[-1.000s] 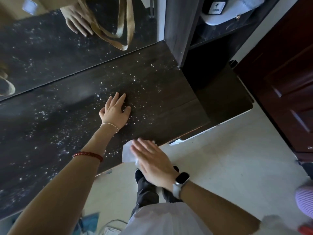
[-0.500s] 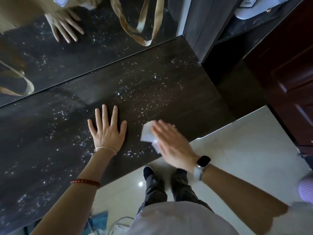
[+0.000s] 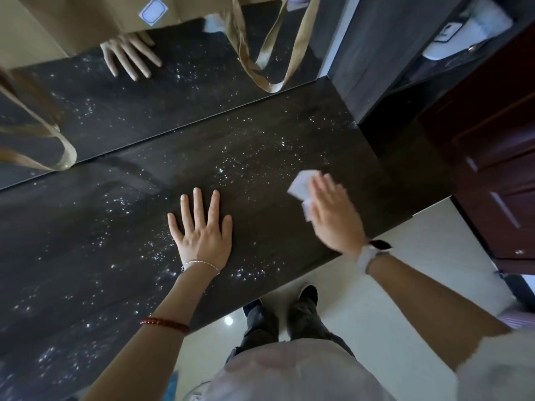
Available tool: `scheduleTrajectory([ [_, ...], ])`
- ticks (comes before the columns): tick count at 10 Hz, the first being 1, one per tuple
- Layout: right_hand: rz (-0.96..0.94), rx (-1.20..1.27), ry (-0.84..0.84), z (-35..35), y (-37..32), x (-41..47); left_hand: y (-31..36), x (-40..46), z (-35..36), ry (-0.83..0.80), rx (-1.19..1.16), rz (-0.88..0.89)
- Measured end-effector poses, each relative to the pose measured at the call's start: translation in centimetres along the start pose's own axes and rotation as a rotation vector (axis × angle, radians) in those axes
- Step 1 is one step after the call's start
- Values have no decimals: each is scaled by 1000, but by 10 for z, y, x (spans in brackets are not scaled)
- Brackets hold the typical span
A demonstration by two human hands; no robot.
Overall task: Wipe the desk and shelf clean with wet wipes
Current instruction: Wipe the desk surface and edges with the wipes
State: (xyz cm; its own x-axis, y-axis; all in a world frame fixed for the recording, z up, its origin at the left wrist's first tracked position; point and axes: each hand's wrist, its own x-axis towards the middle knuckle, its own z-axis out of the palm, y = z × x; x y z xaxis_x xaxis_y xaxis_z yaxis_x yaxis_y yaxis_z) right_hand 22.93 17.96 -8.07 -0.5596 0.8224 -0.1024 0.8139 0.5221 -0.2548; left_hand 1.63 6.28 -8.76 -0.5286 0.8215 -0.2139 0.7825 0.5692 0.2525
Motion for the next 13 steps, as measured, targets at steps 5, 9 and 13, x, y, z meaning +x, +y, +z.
scheduleTrajectory([
  [5, 229, 1, 29, -17, 34, 70, 33, 29, -23, 82, -166, -64],
  [9, 134, -103, 44, -33, 42, 56, 70, 88, -7, -26, -30, -241],
  [13, 143, 44, 21, -29, 55, 86, 70, 90, -3, -8, -19, -269],
])
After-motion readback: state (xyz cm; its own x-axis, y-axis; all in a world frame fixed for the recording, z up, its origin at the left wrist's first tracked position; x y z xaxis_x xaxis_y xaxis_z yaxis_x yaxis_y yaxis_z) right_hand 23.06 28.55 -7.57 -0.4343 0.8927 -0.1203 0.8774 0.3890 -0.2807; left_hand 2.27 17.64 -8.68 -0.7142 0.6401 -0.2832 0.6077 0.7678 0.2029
